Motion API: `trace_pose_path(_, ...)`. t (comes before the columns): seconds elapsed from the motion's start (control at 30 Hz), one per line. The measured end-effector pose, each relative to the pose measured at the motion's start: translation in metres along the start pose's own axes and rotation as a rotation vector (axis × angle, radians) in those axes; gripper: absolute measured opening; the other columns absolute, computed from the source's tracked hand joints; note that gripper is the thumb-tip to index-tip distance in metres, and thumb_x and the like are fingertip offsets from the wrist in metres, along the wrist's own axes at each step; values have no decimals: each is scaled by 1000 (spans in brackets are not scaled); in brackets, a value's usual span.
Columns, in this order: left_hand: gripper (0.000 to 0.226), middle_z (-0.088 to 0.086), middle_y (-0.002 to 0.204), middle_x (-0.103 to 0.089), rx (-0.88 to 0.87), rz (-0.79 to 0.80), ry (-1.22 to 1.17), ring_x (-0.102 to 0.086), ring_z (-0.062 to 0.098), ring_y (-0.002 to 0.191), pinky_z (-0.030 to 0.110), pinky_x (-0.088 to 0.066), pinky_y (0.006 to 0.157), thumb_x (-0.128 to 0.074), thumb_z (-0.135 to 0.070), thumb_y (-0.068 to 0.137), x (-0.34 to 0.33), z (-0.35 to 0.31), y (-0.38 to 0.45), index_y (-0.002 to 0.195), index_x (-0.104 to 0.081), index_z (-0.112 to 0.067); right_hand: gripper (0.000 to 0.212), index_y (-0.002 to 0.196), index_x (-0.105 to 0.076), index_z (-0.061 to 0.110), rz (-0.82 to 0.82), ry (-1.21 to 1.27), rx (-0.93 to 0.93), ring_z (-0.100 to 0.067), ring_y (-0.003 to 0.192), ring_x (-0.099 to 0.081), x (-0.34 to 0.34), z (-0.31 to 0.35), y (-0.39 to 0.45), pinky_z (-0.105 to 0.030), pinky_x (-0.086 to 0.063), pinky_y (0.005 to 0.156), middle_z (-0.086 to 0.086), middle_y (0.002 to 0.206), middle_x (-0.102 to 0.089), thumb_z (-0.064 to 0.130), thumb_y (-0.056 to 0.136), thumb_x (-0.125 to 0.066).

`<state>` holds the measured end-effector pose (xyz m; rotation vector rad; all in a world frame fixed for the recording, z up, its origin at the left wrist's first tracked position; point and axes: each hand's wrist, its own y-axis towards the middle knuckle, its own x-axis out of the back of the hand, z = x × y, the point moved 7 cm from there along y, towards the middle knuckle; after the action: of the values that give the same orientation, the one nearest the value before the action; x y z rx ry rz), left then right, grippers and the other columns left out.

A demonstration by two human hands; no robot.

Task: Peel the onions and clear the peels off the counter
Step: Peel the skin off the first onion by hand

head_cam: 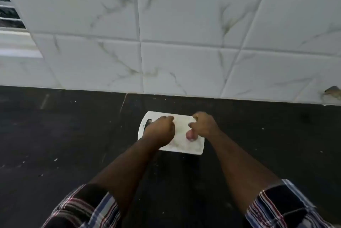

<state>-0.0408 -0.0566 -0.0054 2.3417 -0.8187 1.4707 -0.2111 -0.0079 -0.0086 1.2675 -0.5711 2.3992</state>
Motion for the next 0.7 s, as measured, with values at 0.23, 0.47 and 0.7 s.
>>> trace_pose_path(0.23, 35, 6, 129, -66, 179, 52, -290, -61, 26, 117, 32, -47, 96, -52, -24, 99, -46, 12, -13, 133, -62, -21, 30, 113, -55, 13, -69, 101, -44, -29, 98, -62, -44, -36, -9, -33, -47, 78, -6, 100, -64, 30, 89, -63)
trace_pose_path(0.47, 40, 8, 129, -64, 310, 127, -929, -71, 20, 95, 40, -62, 85, -65, -30, 97, -78, 11, -41, 135, -53, -26, 34, 113, -66, 20, -22, 411, 20, -15, 103, -64, -45, -42, -37, -27, -52, 86, 6, 108, -68, 23, 82, -79)
trace_pose_path(0.7, 46, 16, 124, -70, 342, 90, -1466, -71, 31, 107, 37, -59, 89, -68, -11, 89, -70, -6, -128, 135, -59, -16, 27, 107, -74, 27, 205, 814, 189, -3, 99, -70, -36, -24, -125, -27, -58, 88, 11, 102, -76, 14, 84, -77)
